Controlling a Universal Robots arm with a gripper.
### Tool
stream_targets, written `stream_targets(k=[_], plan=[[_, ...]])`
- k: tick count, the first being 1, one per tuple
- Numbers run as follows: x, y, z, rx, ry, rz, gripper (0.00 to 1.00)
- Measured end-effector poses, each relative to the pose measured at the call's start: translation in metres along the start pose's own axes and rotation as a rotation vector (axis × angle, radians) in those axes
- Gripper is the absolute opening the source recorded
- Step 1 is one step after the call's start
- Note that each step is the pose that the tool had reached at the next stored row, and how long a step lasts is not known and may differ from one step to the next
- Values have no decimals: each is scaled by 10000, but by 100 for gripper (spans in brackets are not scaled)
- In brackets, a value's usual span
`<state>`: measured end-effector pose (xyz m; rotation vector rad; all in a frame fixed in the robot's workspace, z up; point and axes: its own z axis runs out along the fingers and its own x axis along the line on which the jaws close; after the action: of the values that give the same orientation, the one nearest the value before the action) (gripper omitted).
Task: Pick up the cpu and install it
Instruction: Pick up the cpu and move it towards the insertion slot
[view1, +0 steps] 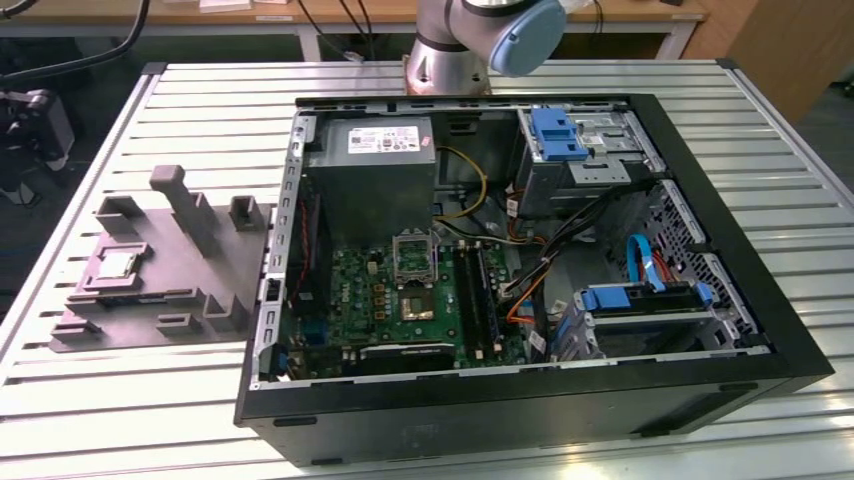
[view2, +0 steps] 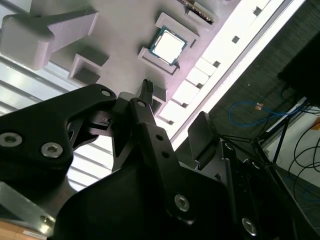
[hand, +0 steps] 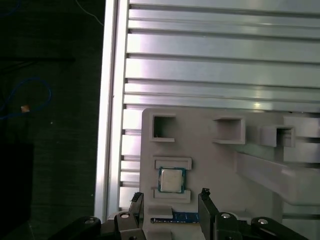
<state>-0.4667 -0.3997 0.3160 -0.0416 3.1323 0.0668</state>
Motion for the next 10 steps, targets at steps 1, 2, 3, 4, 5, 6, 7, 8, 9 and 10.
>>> stream_targets(k=[1, 2, 3, 4, 5, 6, 7, 8, 9, 10], plan=[[0, -1, 17, 0, 2, -6, 55], [0, -1, 32, -1, 3, -12, 55], [0, -2, 47, 0, 4, -16, 55], [0, -2, 58, -1, 4, -17, 55], [0, -3, 66, -1, 4, -18, 55], [0, -3, 74, -1, 4, -18, 55], [1, -4, 81, -1, 4, -18, 55], [1, -4, 88, -1, 4, -18, 55], [1, -4, 93, 0, 5, -18, 55], [1, -4, 96, 0, 6, -18, 55]])
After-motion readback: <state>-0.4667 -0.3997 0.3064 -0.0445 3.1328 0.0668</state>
